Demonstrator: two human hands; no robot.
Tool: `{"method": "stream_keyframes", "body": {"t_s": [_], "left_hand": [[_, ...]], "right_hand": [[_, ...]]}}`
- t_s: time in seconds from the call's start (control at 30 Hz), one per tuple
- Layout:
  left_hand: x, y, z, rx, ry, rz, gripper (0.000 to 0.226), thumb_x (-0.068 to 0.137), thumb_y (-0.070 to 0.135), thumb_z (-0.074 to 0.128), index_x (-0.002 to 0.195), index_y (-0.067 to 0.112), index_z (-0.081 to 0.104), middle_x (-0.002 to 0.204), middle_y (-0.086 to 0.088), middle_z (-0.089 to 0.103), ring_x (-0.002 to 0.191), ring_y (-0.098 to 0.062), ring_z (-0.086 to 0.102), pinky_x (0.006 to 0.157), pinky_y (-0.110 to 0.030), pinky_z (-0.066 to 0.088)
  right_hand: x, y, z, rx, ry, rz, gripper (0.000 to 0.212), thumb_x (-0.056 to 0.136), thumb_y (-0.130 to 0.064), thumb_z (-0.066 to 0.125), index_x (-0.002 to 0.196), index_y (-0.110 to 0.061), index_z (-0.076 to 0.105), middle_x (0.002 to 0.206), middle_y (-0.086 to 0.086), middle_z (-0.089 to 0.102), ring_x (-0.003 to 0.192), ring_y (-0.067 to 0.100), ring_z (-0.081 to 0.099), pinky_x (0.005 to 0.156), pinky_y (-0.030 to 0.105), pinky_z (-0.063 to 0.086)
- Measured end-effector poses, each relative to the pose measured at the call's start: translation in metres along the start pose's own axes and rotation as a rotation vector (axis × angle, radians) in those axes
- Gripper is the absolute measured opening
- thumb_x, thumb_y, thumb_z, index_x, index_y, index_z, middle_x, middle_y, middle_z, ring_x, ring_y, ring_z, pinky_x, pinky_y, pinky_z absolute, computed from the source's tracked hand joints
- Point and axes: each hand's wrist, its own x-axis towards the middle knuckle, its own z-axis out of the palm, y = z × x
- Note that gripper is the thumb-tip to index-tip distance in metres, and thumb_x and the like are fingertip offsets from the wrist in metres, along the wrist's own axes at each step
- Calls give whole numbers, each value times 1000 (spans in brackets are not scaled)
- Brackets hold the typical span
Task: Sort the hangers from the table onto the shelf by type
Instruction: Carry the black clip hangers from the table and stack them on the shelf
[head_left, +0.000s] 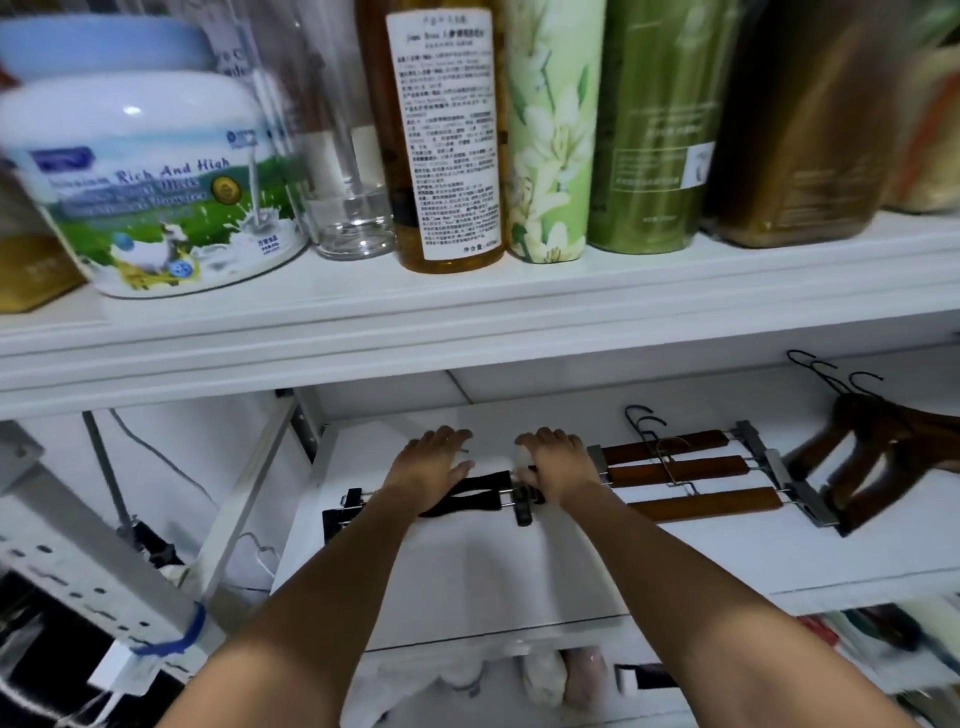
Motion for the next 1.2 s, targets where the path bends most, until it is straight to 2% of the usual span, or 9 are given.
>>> {"method": "stream_keyframes", "body": {"t_s": [0.2,0.37,0.53,0.73,0.9,1.07,1.2], "left_hand": [[34,67,-13,-65,-46,165,49,99,35,41,145,24,30,153,3,31,137,-18,34,113,-30,27],[51,144,-24,-70,-70,284,53,98,32,42,148,23,27,157,2,23,142,-19,26,117,-28,20],[59,237,-32,-32,-4,416,55,98,36,43,148,22,27,158,1,20,143,-21,25,118,-29,18],[50,359,-37,-67,-31,549,60,99,38,40,151,17,19,160,-1,10,147,-20,11,121,-32,5],[34,460,-53,-85,4,681,56,99,39,37,150,22,20,159,1,12,147,-18,12,121,-32,5],[6,564,-61,-57,62,837,55,99,39,37,149,20,24,158,0,18,146,-18,16,121,-33,8],[-18,636,-59,-20,85,973,55,99,40,36,148,18,26,157,-3,22,145,-20,20,120,-35,14]], "right_hand": [[-39,44,-37,-22,115,135,45,96,-29,47,140,-20,40,133,10,52,121,28,49,104,37,35],[-83,101,-64,-28,207,290,41,95,-30,46,135,-17,44,128,10,57,117,29,52,98,37,35],[-144,165,-94,-57,269,406,49,97,-31,43,143,-17,35,137,8,50,123,29,47,104,36,31],[-239,245,-130,-160,350,550,51,97,-36,42,144,-17,33,139,6,47,128,25,44,109,35,26],[-326,303,-157,-199,408,656,53,97,-36,42,145,-18,31,144,6,43,131,24,40,110,38,24],[-417,353,-178,-215,417,796,56,98,-36,40,150,-21,24,154,5,29,139,21,31,115,37,20],[-484,383,-185,-200,453,927,54,99,-34,39,149,-20,25,152,7,33,139,22,32,115,39,20]]}}
